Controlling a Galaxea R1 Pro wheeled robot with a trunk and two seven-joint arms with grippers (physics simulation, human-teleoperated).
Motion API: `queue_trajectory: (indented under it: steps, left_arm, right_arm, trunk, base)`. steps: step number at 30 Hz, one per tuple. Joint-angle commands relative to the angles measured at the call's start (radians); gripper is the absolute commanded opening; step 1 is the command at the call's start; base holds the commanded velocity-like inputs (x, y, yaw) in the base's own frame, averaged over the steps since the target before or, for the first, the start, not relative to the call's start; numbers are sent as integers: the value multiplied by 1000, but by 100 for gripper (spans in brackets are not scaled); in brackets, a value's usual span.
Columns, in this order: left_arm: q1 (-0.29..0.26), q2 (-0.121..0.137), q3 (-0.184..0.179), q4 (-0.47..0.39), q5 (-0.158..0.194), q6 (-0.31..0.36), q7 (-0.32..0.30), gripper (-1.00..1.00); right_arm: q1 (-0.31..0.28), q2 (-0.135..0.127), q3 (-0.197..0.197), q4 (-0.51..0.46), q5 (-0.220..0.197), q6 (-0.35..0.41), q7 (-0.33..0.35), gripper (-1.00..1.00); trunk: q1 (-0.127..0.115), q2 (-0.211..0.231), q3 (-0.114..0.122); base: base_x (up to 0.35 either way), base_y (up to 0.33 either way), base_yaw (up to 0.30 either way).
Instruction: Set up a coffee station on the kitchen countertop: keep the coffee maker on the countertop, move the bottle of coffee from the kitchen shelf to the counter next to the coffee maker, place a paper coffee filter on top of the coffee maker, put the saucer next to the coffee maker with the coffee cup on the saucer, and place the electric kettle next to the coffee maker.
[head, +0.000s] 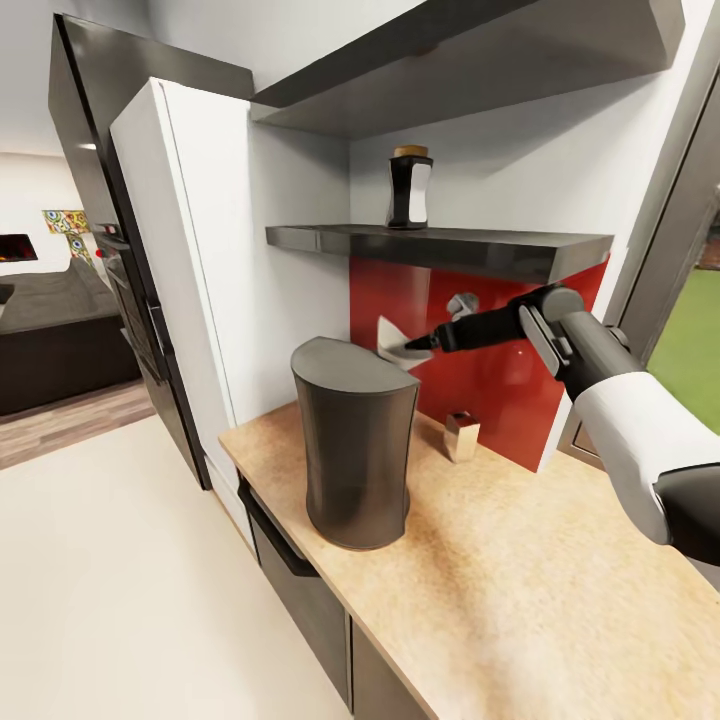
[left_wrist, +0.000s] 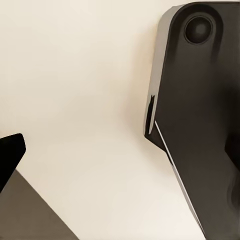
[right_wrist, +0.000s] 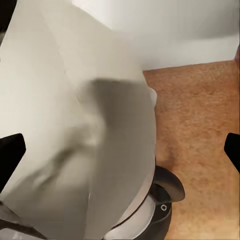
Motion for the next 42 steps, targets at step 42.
queue_trajectory:
  steps: [42]
  left_arm:
    - [0, 0, 0, -3, 7, 0, 0, 100]
  right_arm:
    - [56, 2, 4, -53, -110, -448, -10, 100]
  trunk:
    - [0, -3, -2]
  base:
    - [0, 0, 0]
